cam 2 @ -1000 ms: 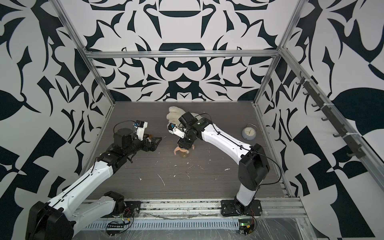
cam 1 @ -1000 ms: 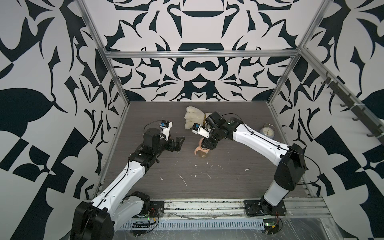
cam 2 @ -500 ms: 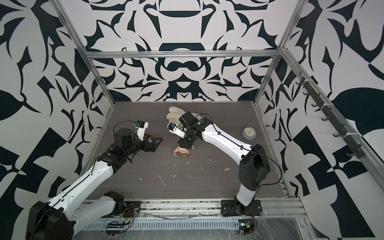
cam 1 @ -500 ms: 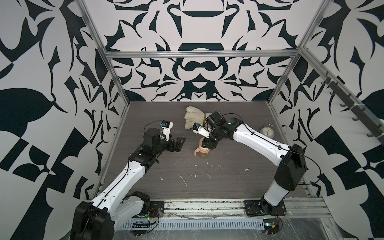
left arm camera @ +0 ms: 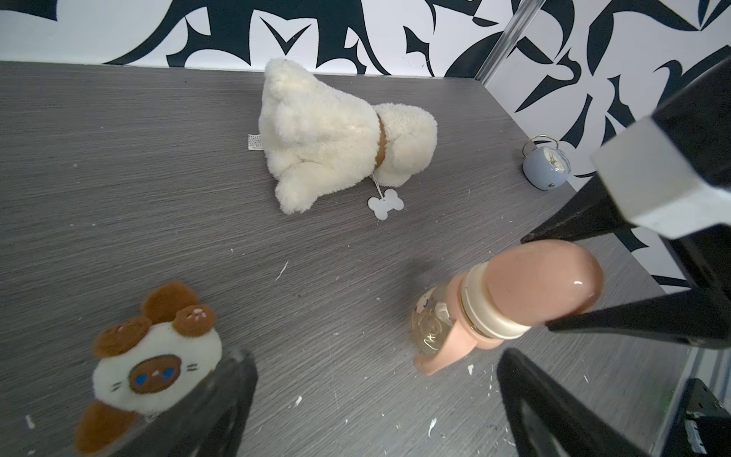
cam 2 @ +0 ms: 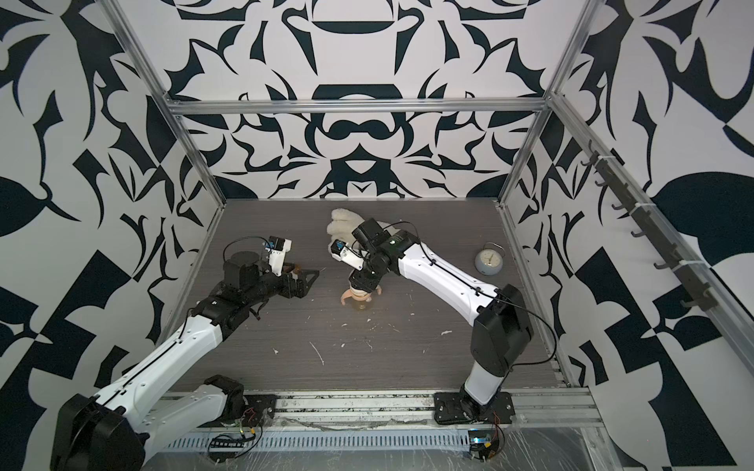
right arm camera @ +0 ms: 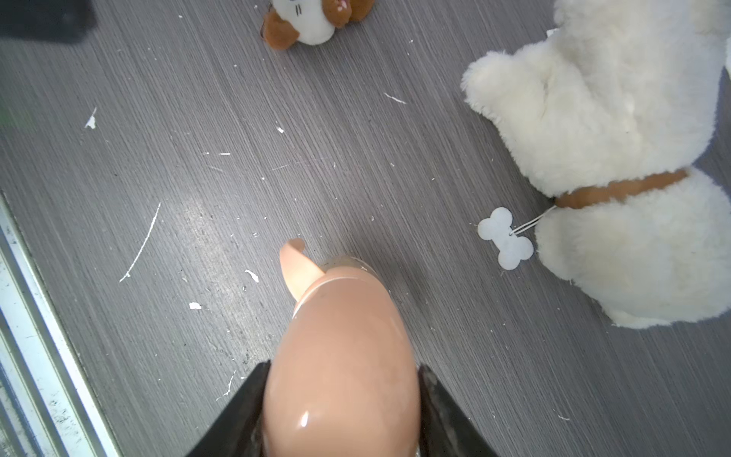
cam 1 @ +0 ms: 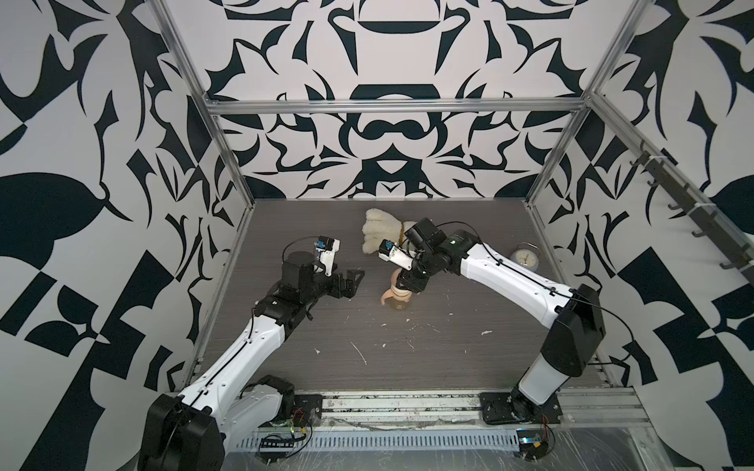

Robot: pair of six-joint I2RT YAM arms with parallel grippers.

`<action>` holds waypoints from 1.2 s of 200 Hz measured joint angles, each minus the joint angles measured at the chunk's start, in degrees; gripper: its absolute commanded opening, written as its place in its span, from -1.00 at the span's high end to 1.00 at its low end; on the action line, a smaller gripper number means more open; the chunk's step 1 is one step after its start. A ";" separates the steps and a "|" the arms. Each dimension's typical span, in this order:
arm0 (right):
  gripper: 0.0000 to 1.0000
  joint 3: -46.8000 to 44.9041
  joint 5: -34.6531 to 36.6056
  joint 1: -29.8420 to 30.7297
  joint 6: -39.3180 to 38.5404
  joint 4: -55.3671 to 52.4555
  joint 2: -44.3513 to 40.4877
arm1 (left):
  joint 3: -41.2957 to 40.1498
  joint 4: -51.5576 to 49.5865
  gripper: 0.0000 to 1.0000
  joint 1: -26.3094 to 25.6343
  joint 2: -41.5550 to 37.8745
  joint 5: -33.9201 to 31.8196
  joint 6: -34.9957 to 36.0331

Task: Assemble the baby bottles
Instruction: Close the lid on the baby bottle.

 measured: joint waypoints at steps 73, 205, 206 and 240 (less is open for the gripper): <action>-0.12 -1.77 -0.26 0.00 -0.07 0.90 0.70 | 0.02 0.00 -0.99 0.00 0.00 0.07 0.00; -0.70 -4.92 -0.79 -0.02 0.72 3.08 1.07 | 0.46 -0.04 -0.98 0.00 0.00 0.07 -0.13; -0.71 -4.94 -0.79 -0.02 0.63 3.10 1.07 | 0.48 -0.04 -0.99 0.00 0.00 0.07 -0.15; -0.99 -6.56 -2.12 -0.02 2.43 3.76 -1.73 | 1.66 -0.07 -0.98 0.00 0.74 0.28 -1.20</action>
